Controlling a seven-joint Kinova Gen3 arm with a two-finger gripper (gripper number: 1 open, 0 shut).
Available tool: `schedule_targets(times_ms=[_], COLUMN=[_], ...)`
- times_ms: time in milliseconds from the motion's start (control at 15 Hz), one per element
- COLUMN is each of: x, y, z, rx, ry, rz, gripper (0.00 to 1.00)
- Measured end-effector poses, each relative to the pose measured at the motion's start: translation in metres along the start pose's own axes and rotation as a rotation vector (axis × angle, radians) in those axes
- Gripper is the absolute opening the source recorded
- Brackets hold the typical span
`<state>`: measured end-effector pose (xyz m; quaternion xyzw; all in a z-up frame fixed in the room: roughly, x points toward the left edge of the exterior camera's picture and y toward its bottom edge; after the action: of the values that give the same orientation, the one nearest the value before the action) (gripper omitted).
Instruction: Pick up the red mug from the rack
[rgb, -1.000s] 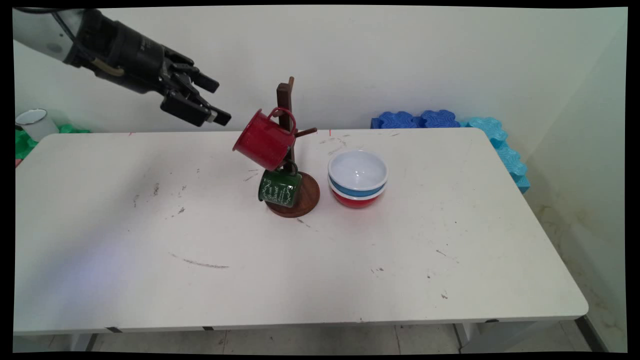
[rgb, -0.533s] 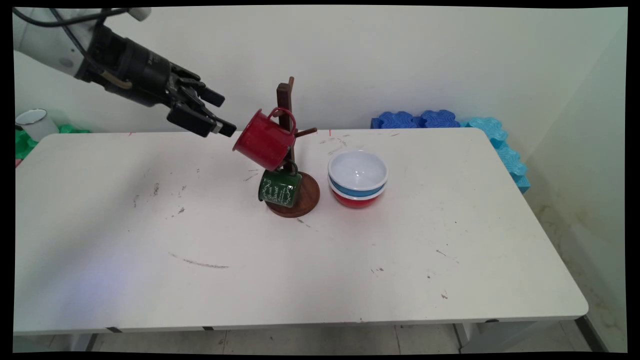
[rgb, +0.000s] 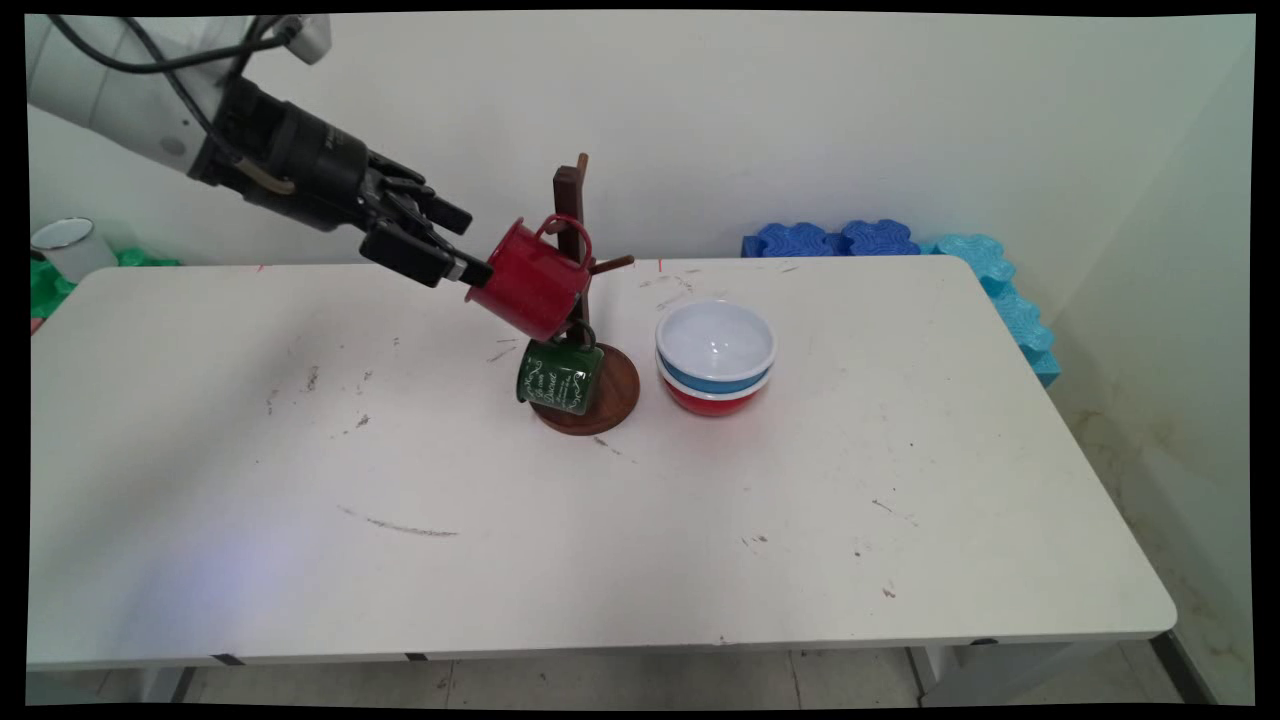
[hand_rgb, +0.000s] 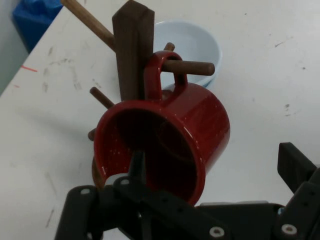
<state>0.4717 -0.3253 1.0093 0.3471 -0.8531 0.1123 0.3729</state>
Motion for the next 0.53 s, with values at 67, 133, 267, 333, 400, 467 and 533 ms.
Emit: schedule_targets(times_ms=[67,133,267,333,400,467,533], x=[0.000,-0.001,-0.001,-0.001,-0.002,-0.002,-0.002], y=[-0.001,-0.002,-0.004,-0.005,-0.006,-0.007,-0.008], z=[0.002,0.005,0.009,0.011,0.013,0.014,0.015], rx=[-0.010,-0.021,-0.039,-0.046,-0.054,-0.060,-0.064], ry=[0.002,0.004,0.009,0.010,0.012,0.013,0.015], rz=[-0.005,-0.011,-0.021,-0.025,-0.030,-0.033,-0.037], gripper=[1.00,1.00,1.00,1.00,1.00,1.00,1.00])
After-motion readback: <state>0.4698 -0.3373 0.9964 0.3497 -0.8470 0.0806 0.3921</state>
